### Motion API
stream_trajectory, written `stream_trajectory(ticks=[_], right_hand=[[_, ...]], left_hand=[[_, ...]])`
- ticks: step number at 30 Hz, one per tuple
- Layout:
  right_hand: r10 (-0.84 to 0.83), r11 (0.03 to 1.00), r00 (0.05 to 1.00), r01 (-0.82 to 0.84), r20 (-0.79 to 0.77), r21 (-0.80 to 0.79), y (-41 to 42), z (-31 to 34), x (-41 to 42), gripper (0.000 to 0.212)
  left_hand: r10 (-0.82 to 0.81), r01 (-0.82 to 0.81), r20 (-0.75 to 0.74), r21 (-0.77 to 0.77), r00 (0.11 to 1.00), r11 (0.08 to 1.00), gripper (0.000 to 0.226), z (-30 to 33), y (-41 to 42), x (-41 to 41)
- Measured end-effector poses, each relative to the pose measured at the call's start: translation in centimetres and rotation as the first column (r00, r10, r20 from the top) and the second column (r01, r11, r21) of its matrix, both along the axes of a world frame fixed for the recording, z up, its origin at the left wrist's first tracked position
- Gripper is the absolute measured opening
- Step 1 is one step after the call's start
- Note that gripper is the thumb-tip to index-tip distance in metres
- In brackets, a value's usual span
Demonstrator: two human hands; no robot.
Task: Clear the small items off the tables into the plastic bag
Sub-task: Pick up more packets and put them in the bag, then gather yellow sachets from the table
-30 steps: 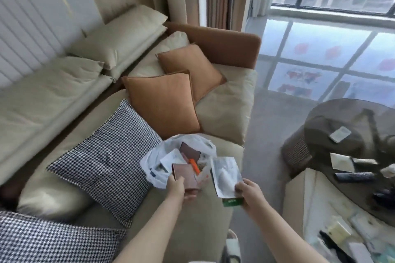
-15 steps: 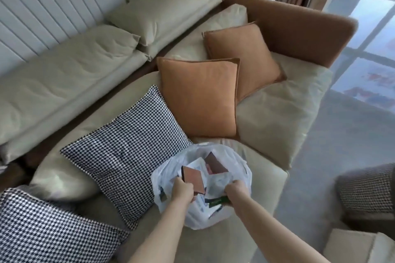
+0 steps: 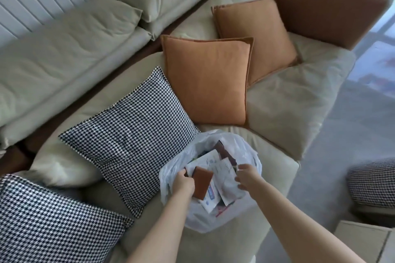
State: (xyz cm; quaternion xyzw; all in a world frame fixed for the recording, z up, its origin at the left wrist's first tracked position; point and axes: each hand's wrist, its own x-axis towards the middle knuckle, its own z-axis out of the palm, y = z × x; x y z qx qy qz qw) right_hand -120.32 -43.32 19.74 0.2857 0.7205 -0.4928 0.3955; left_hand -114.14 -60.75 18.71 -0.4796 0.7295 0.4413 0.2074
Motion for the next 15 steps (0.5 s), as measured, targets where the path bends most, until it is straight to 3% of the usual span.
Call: stream_trajectory(ticks=[4, 9, 12, 15], right_hand=[[0.018, 0.999, 0.998, -0.021, -0.065, -0.044, 1.0, 3.9, 2.6, 0.039], [0.138, 0.981, 0.959, -0.098, -0.248, 0.167, 2.6, 8.8, 8.0, 0.030], [0.131, 0.966, 0.947, -0.056, -0.292, 0.252, 4.0, 11.0, 11.7, 0.025], [0.110, 0.942, 0.940, 0.005, -0.322, 0.337, 5.7, 12.6, 15.8, 0.026]], left_hand=[[-0.028, 0.033, -0.032, 0.139, 0.999, 0.990, 0.047, 3.1, 1.6, 1.4], [-0.250, 0.274, -0.132, 0.228, 0.959, 0.934, 0.021, 8.2, 4.7, 4.7], [-0.425, 0.460, -0.187, 0.228, 0.886, 0.858, 0.018, 10.6, 6.6, 6.8], [-0.656, 0.677, -0.184, 0.092, 0.732, 0.730, 0.037, 12.6, 8.5, 8.8]])
